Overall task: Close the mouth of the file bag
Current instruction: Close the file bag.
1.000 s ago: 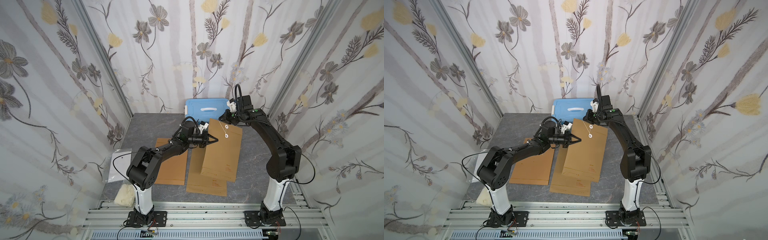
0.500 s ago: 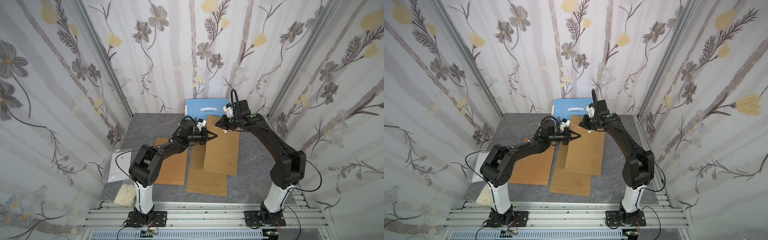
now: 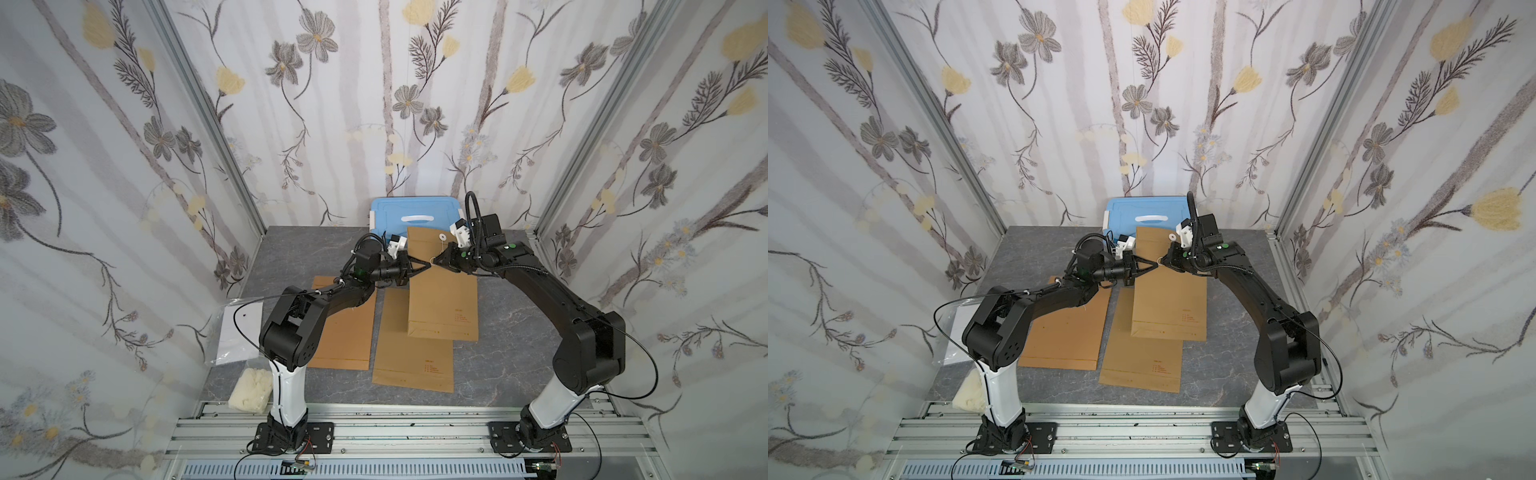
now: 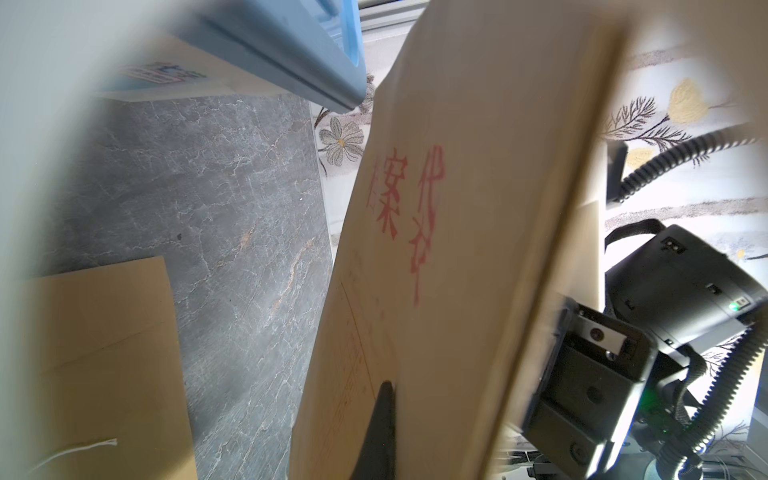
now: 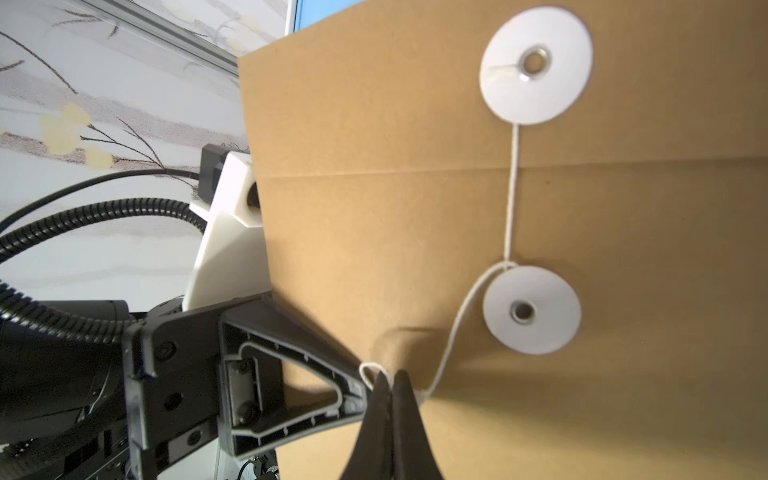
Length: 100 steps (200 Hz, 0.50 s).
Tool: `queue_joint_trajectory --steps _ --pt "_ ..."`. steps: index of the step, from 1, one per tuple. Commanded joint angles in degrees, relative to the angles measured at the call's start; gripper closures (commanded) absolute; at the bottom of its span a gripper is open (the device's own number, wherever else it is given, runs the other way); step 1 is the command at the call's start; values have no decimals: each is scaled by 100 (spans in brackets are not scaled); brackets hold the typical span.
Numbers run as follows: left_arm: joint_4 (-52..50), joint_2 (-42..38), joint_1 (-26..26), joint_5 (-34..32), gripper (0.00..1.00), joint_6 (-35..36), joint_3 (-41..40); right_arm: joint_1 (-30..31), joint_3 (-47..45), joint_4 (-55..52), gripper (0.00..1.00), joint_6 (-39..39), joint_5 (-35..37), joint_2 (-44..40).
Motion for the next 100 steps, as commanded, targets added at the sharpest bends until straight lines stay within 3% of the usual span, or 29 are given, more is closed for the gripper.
queue_joint_trajectory --steps 1,100 --pt "601 47 60 38 100 -297 9 6 -211 323 100 15 48 -166" --pt "1006 85 87 -20 100 -527 -50 -2 -955 620 100 141 -68 -534"
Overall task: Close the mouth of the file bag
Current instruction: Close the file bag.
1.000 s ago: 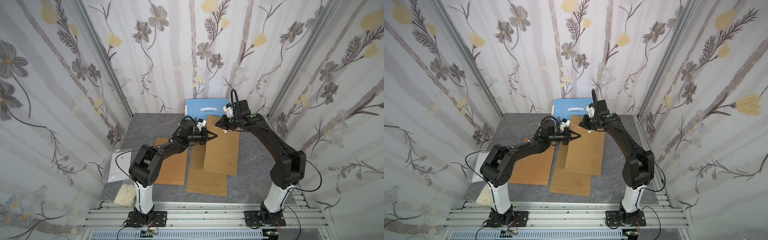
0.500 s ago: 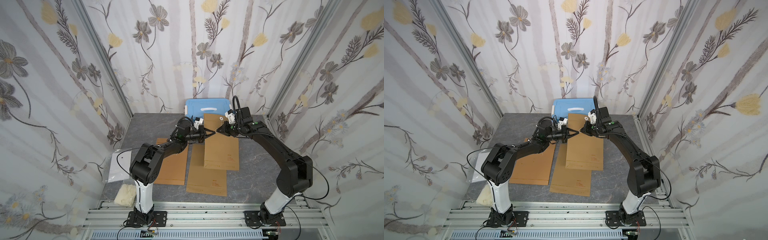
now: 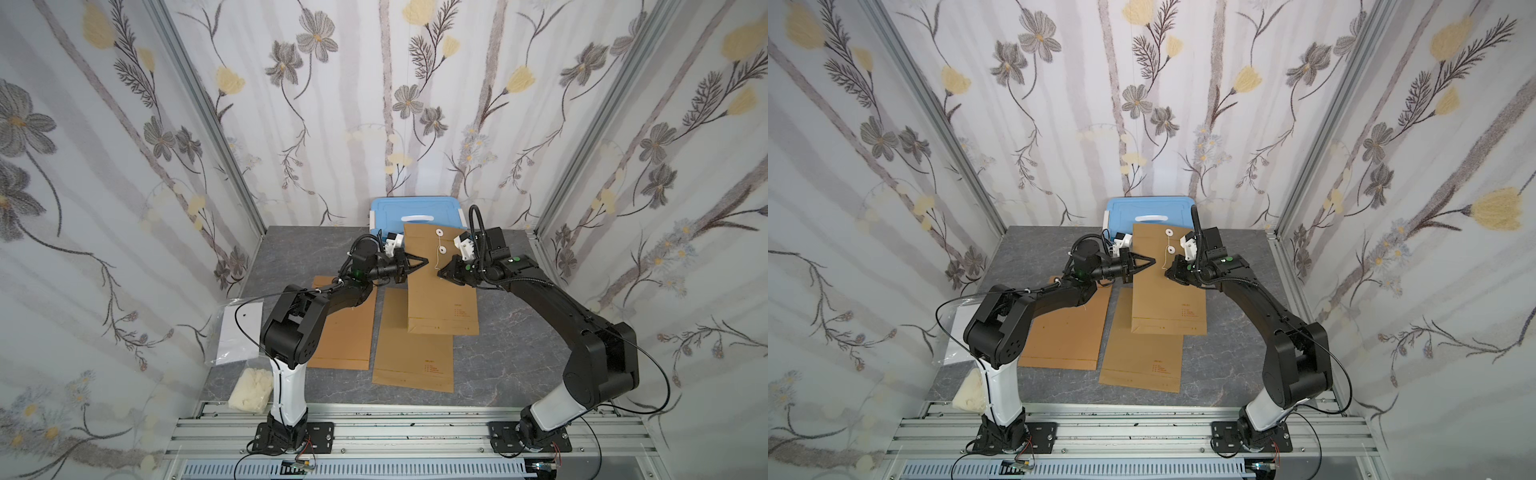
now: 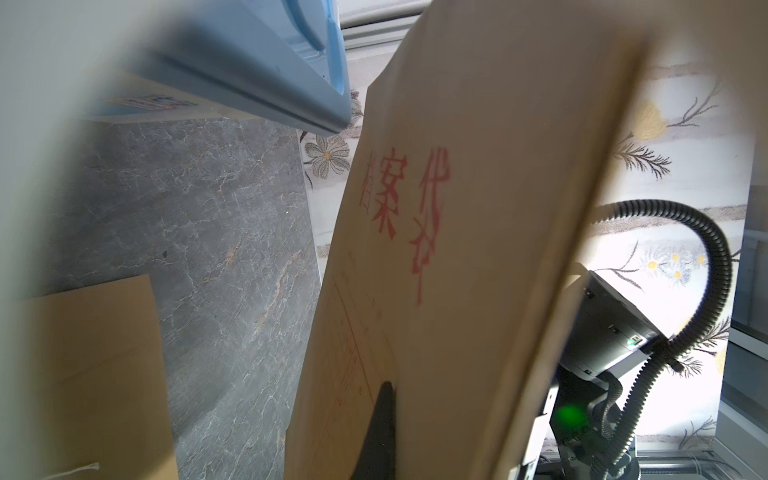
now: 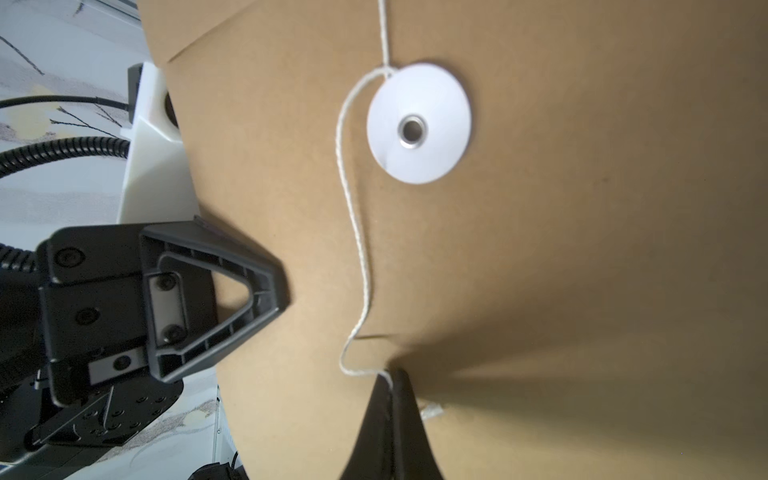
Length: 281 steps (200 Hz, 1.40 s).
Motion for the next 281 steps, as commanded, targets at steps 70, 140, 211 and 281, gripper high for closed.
queue_joint_trajectory --steps 70,140,211,281 --pt "1111 158 26 -110 100 -587 -25 53 -419 442 100 127 -119 -287" --pt "1591 424 2 -176 100 -954 -8 217 -504 372 100 148 -94 -401" --pt "1283 475 -212 -195 100 -664 70 486 -403 377 100 206 -5 -275" --pt "1321 520 -277 -159 100 -688 39 361 -224 208 100 114 61 -357"
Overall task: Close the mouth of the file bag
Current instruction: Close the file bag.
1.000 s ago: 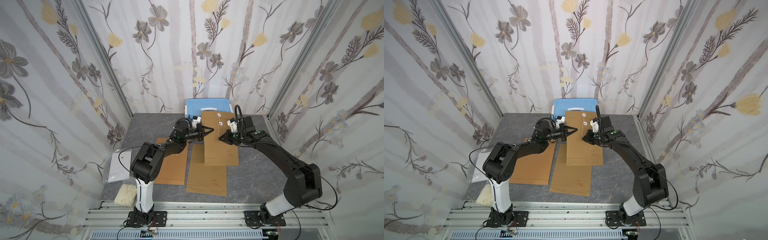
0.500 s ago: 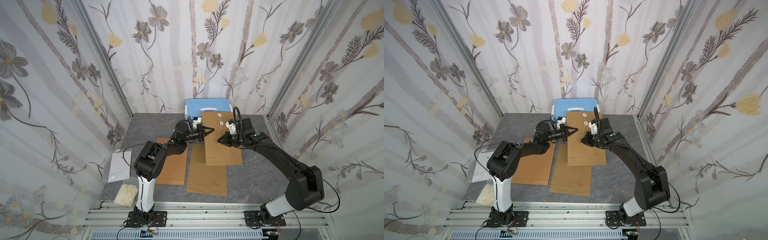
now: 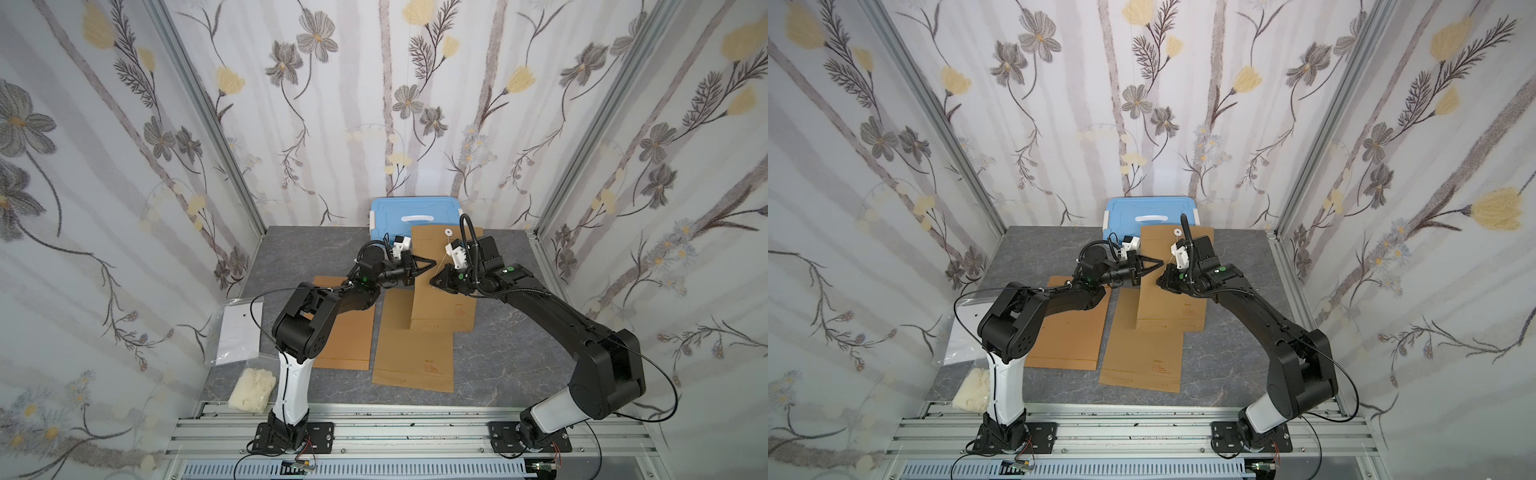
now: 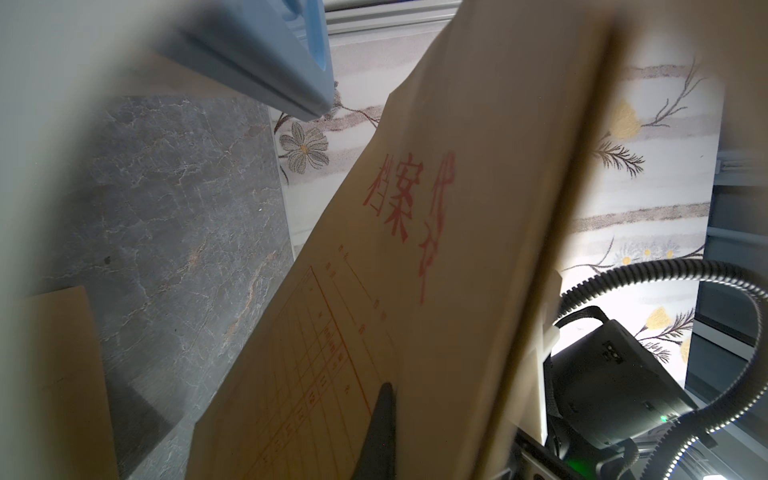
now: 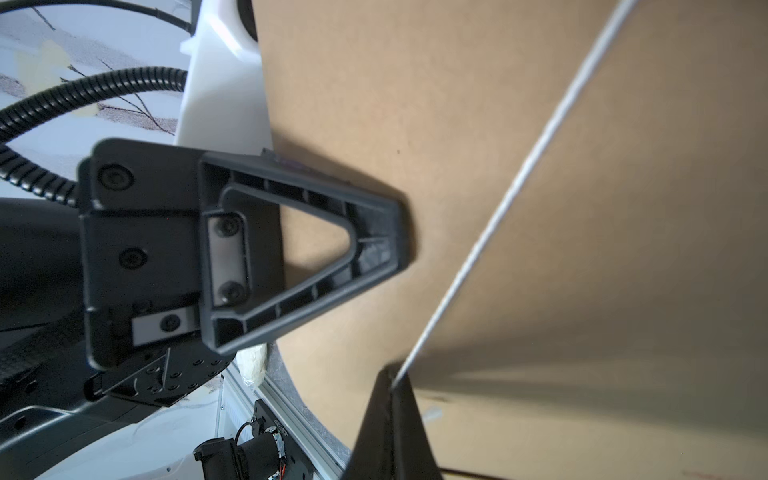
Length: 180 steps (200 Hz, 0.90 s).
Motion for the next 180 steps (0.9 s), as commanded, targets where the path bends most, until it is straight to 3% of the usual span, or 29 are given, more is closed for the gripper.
queue_joint_trajectory --steps 1,28,90,142,180 --pt "360 33 -12 24 100 -120 -51 -118 114 66 100 -23 -84 -38" --pt "409 16 -22 34 100 -133 -127 -361 506 -36 100 44 -241 77" --pt "-126 -105 -199 16 100 246 -26 -278 1679 -415 100 35 -179 672" --pt "109 -53 -192 64 100 32 58 -96 1849 -298 100 149 -200 894" --pt "621 102 -82 23 100 -455 105 68 1286 86 100 314 -152 554"
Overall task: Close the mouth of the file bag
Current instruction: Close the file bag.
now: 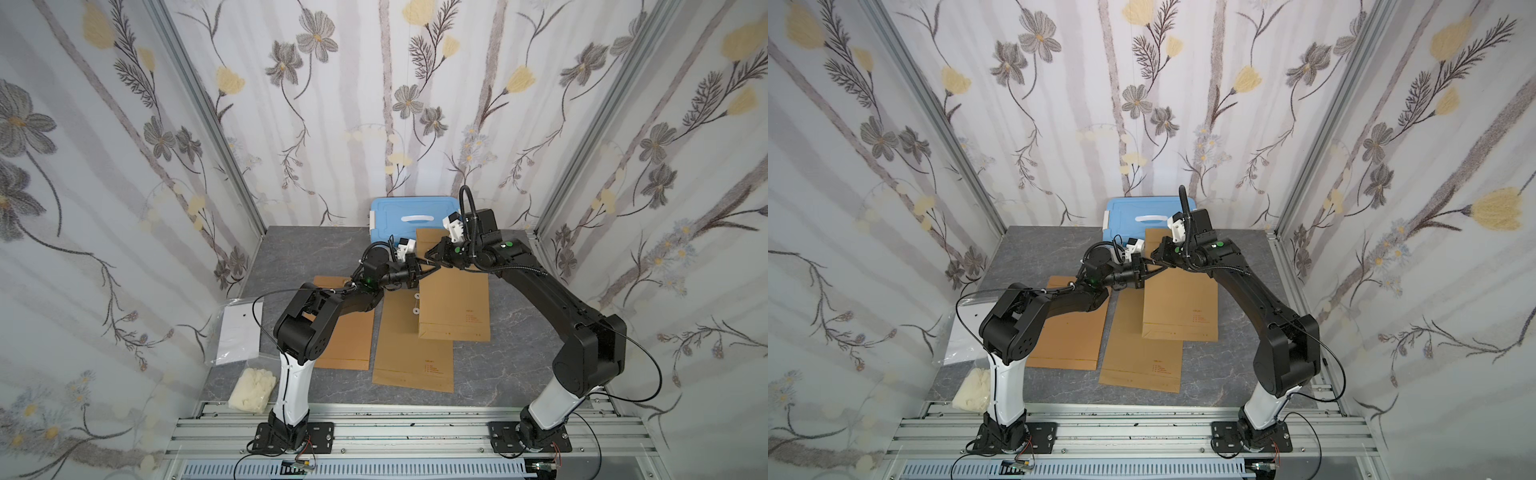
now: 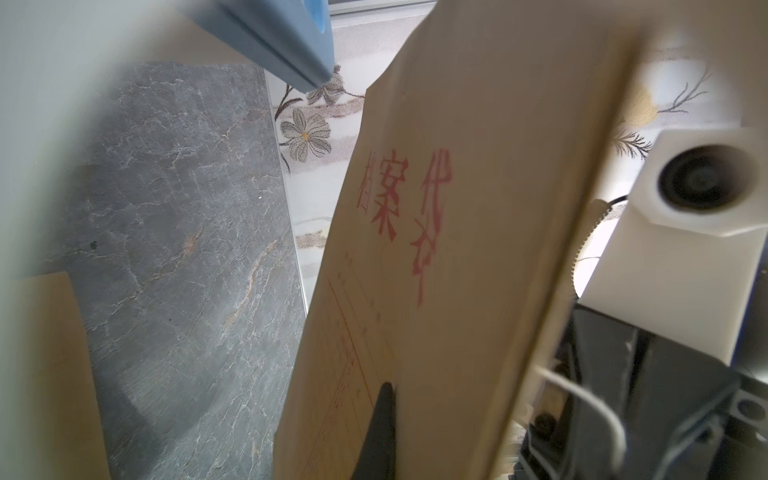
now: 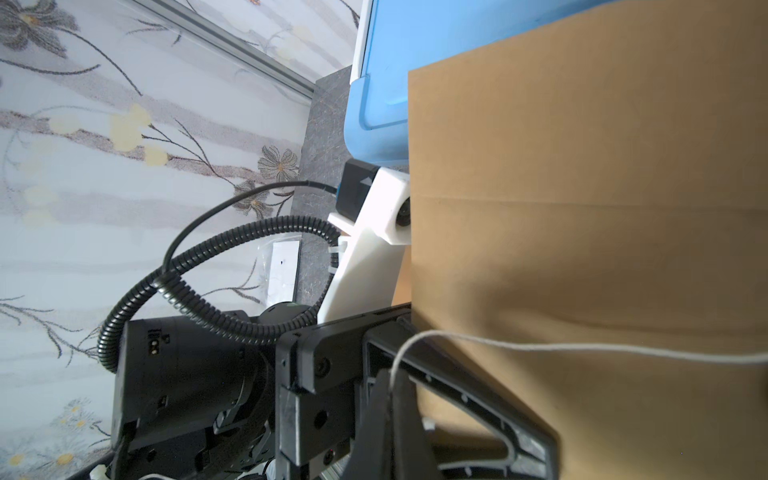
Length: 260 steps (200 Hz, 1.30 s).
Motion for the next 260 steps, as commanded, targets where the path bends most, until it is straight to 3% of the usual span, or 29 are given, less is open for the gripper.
queue_joint_trajectory --steps 1,52,146,260 --pt "614 89 78 32 100 -445 86 74 -331 425 100 195 -21 -220" --pt "1046 101 125 -30 100 -693 120 136 -1510 1148 100 579 23 -838" --pt "1748 112 162 -181 100 -1320 67 -135 -2430 1110 100 356 171 -1363" --pt "1957 167 184 -164 100 -1470 55 -764 -2756 983 100 58 64 -1684"
